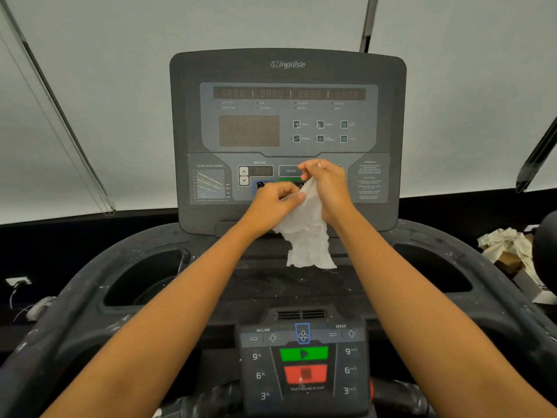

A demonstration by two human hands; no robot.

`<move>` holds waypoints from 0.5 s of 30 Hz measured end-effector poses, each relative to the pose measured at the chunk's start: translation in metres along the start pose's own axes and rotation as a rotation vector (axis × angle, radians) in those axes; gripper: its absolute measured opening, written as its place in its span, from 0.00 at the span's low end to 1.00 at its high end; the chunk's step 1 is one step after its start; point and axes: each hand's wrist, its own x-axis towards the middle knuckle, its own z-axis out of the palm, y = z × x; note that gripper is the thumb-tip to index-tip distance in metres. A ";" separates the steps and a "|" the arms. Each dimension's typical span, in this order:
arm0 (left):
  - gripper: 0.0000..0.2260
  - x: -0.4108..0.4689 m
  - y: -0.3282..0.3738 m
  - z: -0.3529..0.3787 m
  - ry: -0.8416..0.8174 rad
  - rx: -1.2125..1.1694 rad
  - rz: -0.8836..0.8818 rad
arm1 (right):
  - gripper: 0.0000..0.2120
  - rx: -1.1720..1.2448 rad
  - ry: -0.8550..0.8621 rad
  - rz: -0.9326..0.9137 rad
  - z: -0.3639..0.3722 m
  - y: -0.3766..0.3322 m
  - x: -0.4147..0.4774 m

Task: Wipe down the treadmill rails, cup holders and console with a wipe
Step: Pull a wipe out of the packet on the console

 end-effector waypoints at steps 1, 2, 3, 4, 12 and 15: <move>0.09 -0.001 0.001 -0.001 0.024 -0.005 -0.014 | 0.11 -0.062 0.042 -0.046 0.001 -0.001 -0.002; 0.08 -0.002 0.003 -0.002 0.040 -0.028 -0.028 | 0.10 -0.117 0.075 -0.083 0.001 -0.001 -0.005; 0.09 -0.002 0.005 -0.002 0.049 -0.048 -0.036 | 0.07 -0.152 0.091 -0.104 0.000 0.001 -0.007; 0.09 -0.003 0.008 -0.002 0.054 -0.074 -0.036 | 0.06 -0.170 0.088 -0.108 -0.001 0.001 -0.011; 0.05 -0.014 0.019 0.012 0.117 -0.177 -0.002 | 0.22 -0.031 -0.091 0.240 -0.024 0.022 -0.056; 0.05 -0.022 0.014 0.024 0.124 -0.183 -0.001 | 0.09 -0.035 0.025 0.130 -0.038 0.027 -0.077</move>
